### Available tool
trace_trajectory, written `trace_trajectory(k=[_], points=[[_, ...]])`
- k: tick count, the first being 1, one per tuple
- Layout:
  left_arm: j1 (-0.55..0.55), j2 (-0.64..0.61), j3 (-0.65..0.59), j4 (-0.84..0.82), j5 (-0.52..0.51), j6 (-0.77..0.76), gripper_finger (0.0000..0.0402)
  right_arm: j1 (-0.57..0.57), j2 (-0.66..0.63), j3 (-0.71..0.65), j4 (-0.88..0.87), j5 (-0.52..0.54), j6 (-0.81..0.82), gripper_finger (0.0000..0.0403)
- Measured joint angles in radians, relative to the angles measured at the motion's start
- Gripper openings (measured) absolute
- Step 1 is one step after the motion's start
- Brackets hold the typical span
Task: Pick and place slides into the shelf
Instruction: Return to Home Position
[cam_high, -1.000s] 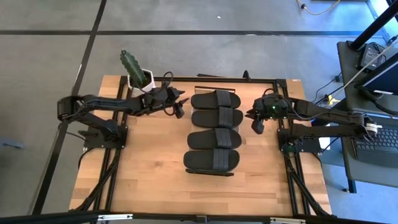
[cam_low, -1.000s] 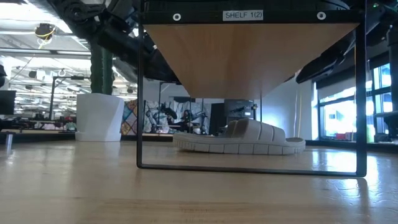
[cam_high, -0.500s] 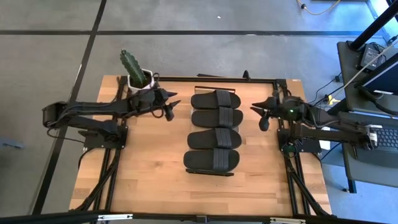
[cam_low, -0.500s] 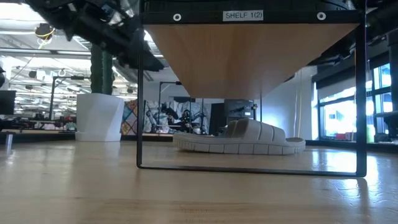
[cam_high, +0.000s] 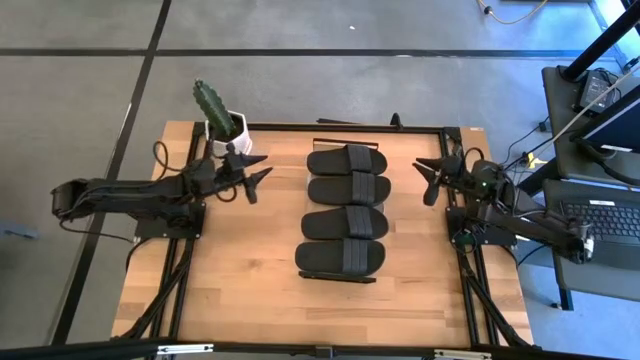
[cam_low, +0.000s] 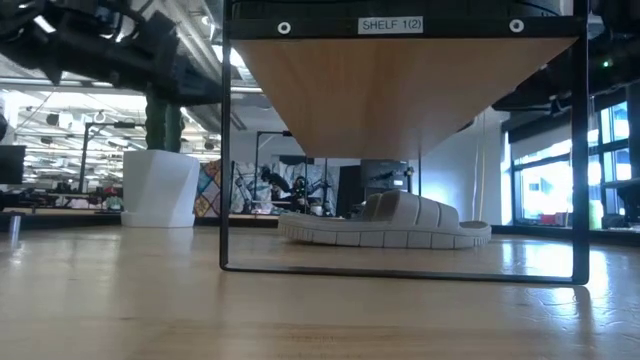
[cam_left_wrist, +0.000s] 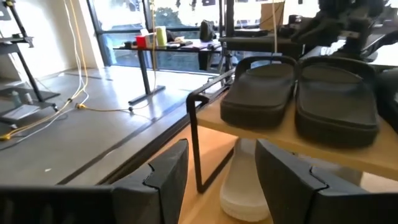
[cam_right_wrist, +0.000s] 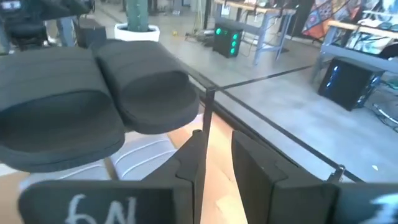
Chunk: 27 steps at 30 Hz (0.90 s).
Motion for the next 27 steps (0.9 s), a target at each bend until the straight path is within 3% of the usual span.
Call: trace_trajectory(k=[11, 16, 27], points=[[-0.008, -0.241, -0.130, -0.043, -0.025, -0.008, 0.0176, -0.072, -0.106, -0.063, 0.003, -0.057, 0.000, 0.0080], [-0.007, -0.362, -0.147, -0.183, -0.052, -0.034, 0.0176, -0.106, -0.177, -0.063, -0.036, -0.057, -0.002, 0.0080], [-0.007, -0.553, -0.148, -0.381, -0.078, -0.030, 0.0176, -0.122, -0.179, -0.063, -0.027, -0.057, -0.002, 0.0080]])
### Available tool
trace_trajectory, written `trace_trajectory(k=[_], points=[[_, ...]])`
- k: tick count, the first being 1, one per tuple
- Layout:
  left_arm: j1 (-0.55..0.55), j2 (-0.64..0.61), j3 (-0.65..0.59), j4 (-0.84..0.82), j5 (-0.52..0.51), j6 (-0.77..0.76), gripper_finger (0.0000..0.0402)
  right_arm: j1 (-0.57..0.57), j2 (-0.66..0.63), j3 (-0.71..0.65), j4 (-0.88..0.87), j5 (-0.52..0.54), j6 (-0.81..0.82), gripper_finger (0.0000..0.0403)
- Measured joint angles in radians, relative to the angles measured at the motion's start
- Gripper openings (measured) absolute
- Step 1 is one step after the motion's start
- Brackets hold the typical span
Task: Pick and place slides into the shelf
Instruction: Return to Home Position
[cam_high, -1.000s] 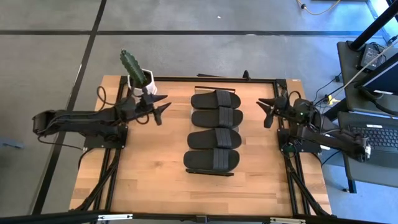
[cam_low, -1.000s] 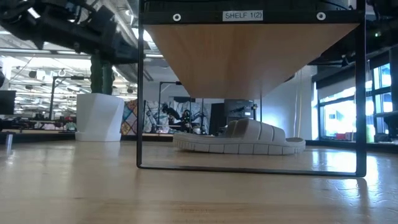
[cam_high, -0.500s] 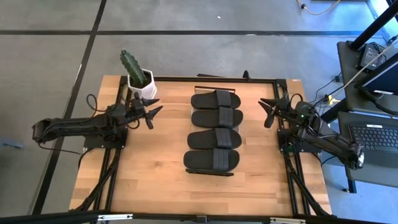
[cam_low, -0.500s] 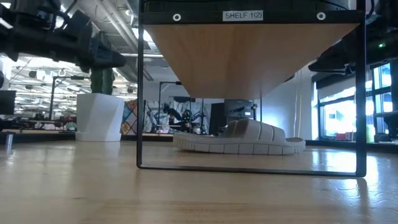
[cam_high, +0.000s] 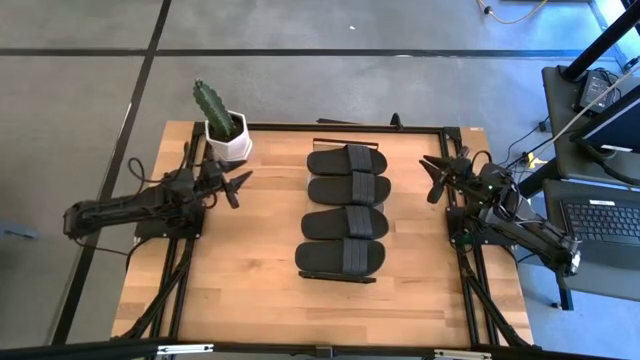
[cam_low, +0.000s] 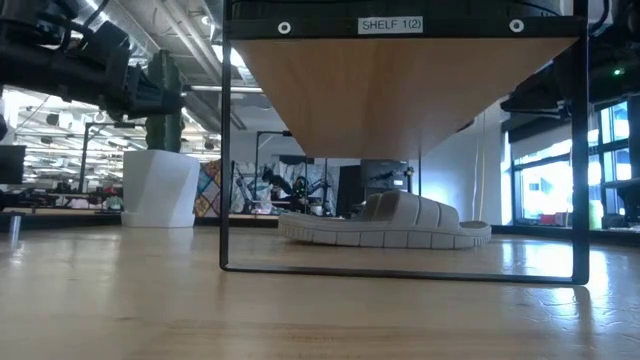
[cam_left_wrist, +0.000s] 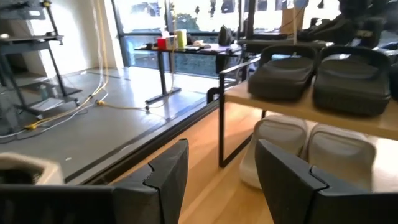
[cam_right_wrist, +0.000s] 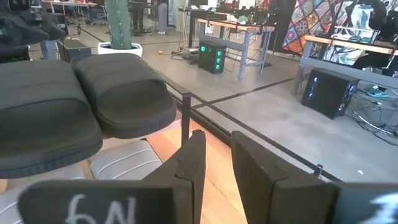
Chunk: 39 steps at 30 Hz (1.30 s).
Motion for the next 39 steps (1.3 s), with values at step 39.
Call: trace_trajectory(k=[39], points=[[0.000, -0.156, -0.022, -0.145, -0.010, 0.140, 0.0176, -0.001, 0.002, -0.215, 0.371, -0.080, 0.025, 0.0080]])
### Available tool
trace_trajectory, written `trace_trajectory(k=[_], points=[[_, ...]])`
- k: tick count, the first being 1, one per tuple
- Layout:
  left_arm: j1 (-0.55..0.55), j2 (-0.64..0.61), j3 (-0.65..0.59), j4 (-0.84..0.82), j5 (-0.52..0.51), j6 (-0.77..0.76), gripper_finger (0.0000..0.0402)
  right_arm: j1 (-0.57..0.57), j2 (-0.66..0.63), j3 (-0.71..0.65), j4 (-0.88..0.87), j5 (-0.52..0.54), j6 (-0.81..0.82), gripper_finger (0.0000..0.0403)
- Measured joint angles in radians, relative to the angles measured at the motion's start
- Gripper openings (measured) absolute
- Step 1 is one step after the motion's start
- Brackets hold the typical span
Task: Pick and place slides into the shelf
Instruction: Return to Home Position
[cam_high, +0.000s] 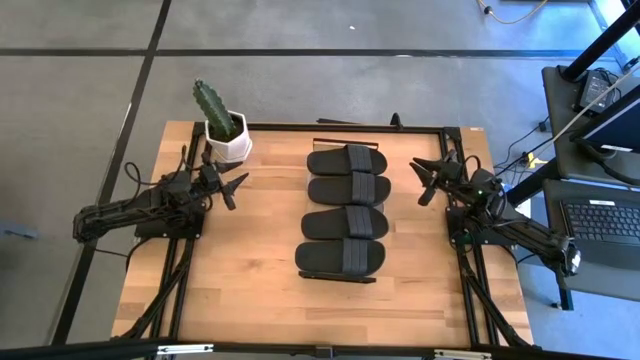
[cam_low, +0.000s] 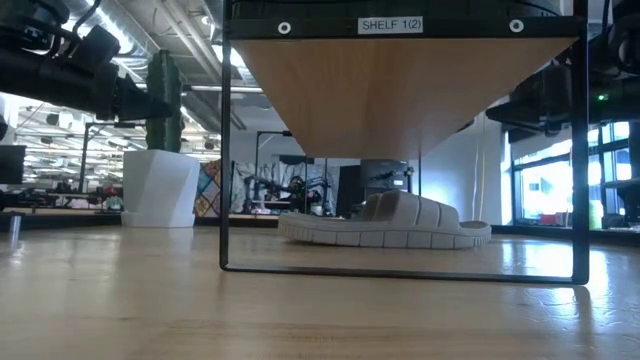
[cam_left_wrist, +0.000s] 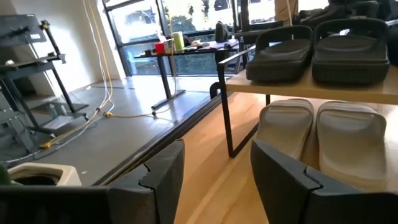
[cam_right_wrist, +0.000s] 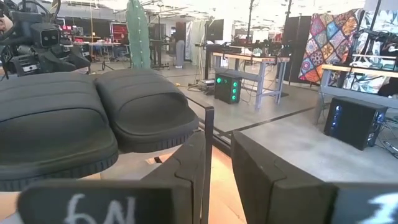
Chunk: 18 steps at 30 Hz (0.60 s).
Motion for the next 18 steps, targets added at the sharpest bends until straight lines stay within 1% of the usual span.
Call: trace_trajectory(k=[18], points=[[0.000, 0.000, 0.000, 0.000, 0.000, -0.005, 0.0176, 0.000, 0.000, 0.001, -0.018, 0.000, 0.001, 0.0080]])
